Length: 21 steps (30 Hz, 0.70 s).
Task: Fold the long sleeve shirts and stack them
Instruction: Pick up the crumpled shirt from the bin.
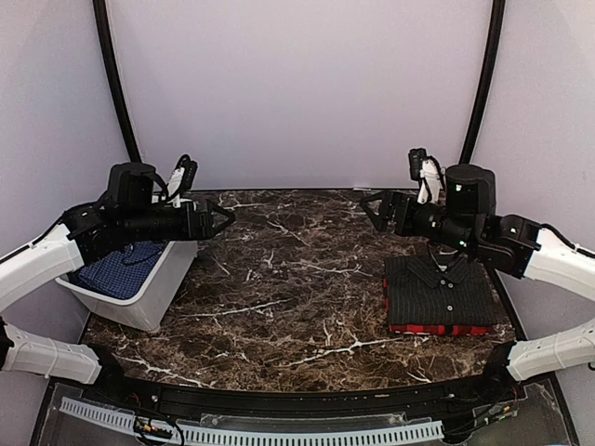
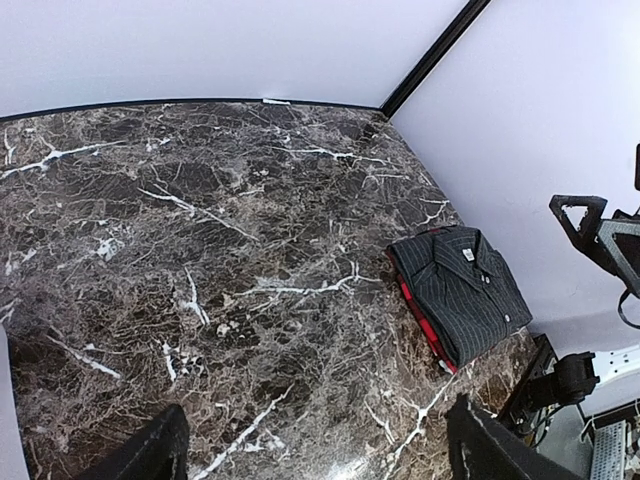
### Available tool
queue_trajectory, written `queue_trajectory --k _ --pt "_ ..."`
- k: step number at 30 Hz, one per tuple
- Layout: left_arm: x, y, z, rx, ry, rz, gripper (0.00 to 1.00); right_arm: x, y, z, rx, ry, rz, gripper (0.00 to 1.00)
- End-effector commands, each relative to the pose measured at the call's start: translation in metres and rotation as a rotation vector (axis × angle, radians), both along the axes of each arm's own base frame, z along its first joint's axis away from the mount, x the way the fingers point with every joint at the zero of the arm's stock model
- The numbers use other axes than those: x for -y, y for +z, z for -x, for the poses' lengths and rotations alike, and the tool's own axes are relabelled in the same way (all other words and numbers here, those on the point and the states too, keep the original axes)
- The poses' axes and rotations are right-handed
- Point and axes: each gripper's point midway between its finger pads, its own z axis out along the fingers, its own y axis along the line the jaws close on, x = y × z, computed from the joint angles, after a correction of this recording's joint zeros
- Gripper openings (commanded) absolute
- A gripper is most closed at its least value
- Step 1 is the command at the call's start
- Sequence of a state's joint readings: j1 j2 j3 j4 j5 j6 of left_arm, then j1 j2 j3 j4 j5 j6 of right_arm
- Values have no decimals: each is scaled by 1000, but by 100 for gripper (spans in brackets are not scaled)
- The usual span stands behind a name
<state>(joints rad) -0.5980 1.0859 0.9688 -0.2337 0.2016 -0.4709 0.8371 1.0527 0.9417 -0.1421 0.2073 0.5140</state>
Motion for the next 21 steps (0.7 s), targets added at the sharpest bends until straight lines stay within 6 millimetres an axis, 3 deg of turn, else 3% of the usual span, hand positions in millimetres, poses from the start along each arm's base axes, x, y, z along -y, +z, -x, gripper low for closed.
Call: queue_trajectory --k 1,7,11,21 --pt "1 20 -3 63 -7 -7 88 7 -3 -4 9 -49 11 99" --pt "-18 30 -10 76 98 -38 90 16 -2 -8 16 -98 17 99" --pt "-44 31 -21 65 242 -101 94 27 -3 -12 18 -159 34 99" --pt "-148 6 -45 -100 698 -282 99 42 -2 -22 -11 -268 77 98"
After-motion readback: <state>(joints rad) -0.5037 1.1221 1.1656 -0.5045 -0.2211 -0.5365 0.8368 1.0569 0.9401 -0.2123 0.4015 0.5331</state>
